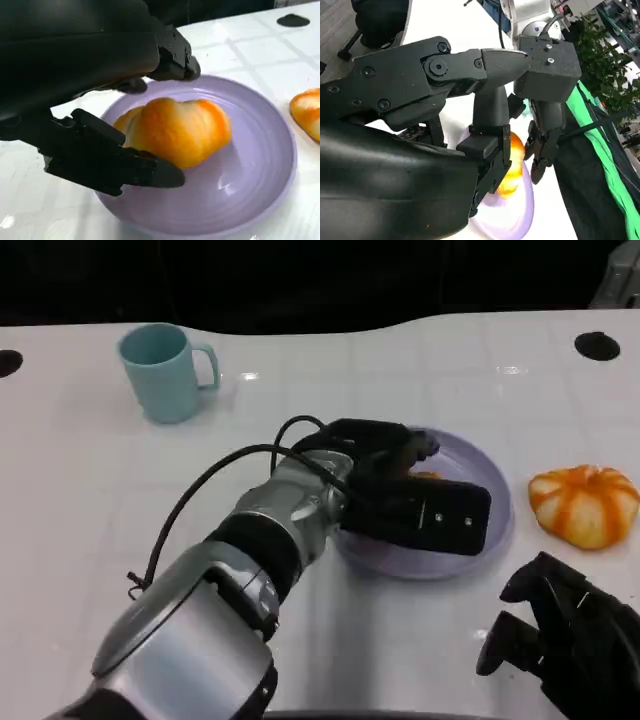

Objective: Grasp the bread from the table and place it into the plate.

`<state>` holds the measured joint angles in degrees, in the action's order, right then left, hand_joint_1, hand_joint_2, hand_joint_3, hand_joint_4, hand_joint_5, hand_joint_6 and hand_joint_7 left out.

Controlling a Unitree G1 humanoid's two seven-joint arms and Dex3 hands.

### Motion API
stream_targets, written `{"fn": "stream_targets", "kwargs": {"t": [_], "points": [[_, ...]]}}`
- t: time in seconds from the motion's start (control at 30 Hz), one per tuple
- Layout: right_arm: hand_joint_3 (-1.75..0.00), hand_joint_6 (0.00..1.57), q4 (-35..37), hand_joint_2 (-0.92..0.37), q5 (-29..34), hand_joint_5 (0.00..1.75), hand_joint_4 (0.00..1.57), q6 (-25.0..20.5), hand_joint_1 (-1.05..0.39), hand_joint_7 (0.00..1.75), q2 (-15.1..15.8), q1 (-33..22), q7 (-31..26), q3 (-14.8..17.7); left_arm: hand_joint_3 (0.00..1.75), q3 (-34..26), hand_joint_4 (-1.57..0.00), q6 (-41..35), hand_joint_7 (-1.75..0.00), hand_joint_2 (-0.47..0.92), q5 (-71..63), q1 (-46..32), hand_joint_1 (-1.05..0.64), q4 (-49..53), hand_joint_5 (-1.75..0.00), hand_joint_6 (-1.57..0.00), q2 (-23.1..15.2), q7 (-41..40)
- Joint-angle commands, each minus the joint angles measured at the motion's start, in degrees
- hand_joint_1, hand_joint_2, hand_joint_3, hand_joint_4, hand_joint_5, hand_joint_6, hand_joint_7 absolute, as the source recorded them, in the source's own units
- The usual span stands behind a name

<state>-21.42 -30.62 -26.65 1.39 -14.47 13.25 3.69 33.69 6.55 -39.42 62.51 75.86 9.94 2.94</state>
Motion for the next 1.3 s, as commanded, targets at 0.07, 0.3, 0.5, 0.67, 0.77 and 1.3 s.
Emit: {"fn": "stream_targets", "kwargs": {"t": [0.07, 0.3, 0.5, 0.67, 0.77, 1.3], "points": [[-0.3, 0.51, -0.1, -0.92, -0.2, 1.75, 0.65, 0.4, -0.48, 1.63, 0.3, 0.2, -0.2, 0.6, 0.5, -3.4, 0.0, 0.6, 0.0, 0.92, 3.6, 1.0, -0.93, -0.3, 0.0, 0.0, -1.2, 3.1], [-0.27, 0.53, 0.5, -0.92, -0.3, 1.75, 0.68, 0.2, -0.48, 1.61, 0.3, 0.7, -0.3, 1.0, 0.5, -7.0, 0.0, 3.8, 0.0, 0.92, 7.6, 0.7, -0.92, -2.1, 0.0, 0.0, -3.3, 6.8], [-0.25, 0.54, 0.7, -0.92, -0.7, 1.75, 0.67, -0.2, -0.49, 1.6, 0.2, 0.9, -0.6, 1.2, 0.42, -9.5, 0.0, 7.5, -0.01, 0.92, 10.4, -1.1, -0.85, -3.9, 0.0, -0.03, -5.4, 8.4], [-0.24, 0.55, 0.6, -0.92, -0.3, 1.75, 0.67, 0.1, -0.49, 1.61, 0.1, 0.9, -0.8, 0.9, 0.38, -15.7, -0.09, 10.9, -0.05, 0.92, 18.1, -5.5, -0.77, -8.1, -0.05, -0.11, -7.6, 11.8], [-0.24, 0.55, 0.7, -0.92, -0.2, 1.75, 0.67, 0.2, -0.49, 1.61, 0.0, 1.0, -0.9, 0.7, 0.35, -26.4, -0.24, 9.8, -0.11, 0.92, 32.3, -12.1, -0.68, -14.7, -0.17, -0.25, -7.6, 19.6], [-0.26, 0.54, -0.7, -0.92, -0.3, 1.75, 0.67, -1.6, -0.48, 1.62, -0.3, 1.3, -2.9, 0.3, 0.48, -42.0, -0.61, -27.8, -0.87, 0.92, 67.5, -43.5, -0.61, -64.4, -1.48, -0.58, -3.7, 23.0]]}}
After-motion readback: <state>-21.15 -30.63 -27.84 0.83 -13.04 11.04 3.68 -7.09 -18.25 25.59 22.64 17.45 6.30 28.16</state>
